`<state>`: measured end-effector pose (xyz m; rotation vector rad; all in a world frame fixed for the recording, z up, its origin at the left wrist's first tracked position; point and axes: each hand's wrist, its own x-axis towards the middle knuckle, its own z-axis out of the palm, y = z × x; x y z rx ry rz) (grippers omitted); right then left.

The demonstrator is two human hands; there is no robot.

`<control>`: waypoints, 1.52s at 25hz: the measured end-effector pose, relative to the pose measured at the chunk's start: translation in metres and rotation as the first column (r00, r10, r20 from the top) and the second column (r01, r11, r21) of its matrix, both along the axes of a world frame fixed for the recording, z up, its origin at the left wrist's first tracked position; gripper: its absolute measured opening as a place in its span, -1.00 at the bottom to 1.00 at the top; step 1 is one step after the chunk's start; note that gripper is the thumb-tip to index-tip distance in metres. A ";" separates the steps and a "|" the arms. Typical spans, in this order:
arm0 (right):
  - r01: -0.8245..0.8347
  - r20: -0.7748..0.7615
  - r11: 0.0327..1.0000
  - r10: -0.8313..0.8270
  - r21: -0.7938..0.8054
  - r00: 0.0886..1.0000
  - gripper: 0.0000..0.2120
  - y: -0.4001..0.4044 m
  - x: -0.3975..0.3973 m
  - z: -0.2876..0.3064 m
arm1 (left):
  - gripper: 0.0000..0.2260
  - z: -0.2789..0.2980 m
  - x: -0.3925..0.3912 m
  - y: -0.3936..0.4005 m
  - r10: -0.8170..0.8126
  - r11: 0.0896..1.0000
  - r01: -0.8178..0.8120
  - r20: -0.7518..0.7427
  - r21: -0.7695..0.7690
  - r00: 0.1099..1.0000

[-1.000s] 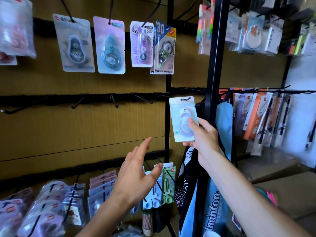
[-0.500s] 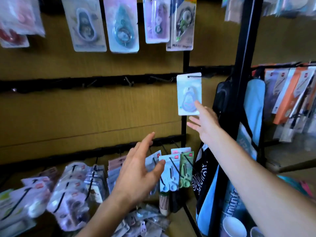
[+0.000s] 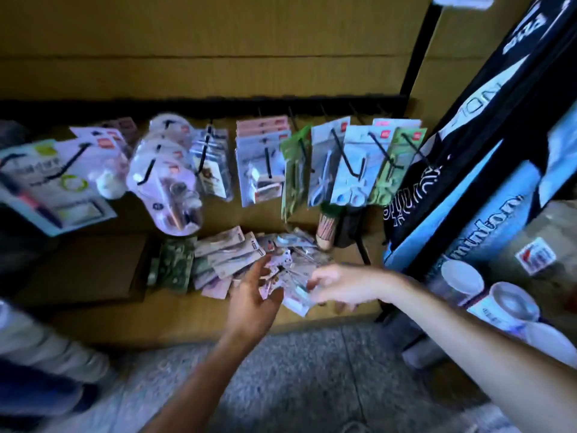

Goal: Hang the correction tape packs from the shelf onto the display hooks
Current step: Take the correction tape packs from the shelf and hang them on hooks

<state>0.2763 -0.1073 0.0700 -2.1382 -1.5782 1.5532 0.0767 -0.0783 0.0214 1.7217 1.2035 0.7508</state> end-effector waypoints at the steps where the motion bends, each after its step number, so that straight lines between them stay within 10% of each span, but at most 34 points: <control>1: -0.221 0.273 0.968 0.245 -0.117 0.930 -0.70 0.007 0.005 -0.027 | -0.48 -0.019 -0.005 0.001 0.017 0.999 -0.020 -0.081 -0.044 0.997; 4: -0.272 0.607 0.957 0.278 -0.105 0.744 -0.70 0.032 0.018 -0.093 | -0.46 -0.057 -0.016 0.008 0.005 0.988 -0.040 -0.230 -0.148 0.973; 8: 0.245 0.391 0.955 -0.292 0.167 0.873 -0.58 0.053 0.011 -0.177 | -0.47 -0.083 -0.016 0.028 -0.030 0.986 -0.019 -0.288 -0.167 0.957; 13: 0.411 0.284 0.879 -0.469 0.240 0.837 -0.33 0.079 -0.002 -0.251 | -0.50 -0.104 -0.009 0.045 -0.053 0.982 0.005 -0.251 -0.187 0.967; 23: 0.919 -0.117 0.370 -0.915 0.139 0.386 -0.56 0.139 -0.003 -0.281 | -0.59 -0.120 0.001 0.054 -0.014 0.969 -0.030 -0.173 -0.247 0.985; 28: 0.745 0.283 0.634 -0.768 0.207 0.575 -0.26 0.140 -0.009 -0.269 | -0.63 -0.114 -0.006 0.052 0.009 0.974 -0.048 -0.176 -0.221 0.984; 38: 0.616 0.413 0.762 -0.636 0.201 0.652 -0.18 0.145 -0.017 -0.272 | -0.67 -0.099 -0.005 0.053 -0.031 0.978 -0.003 -0.155 -0.210 0.987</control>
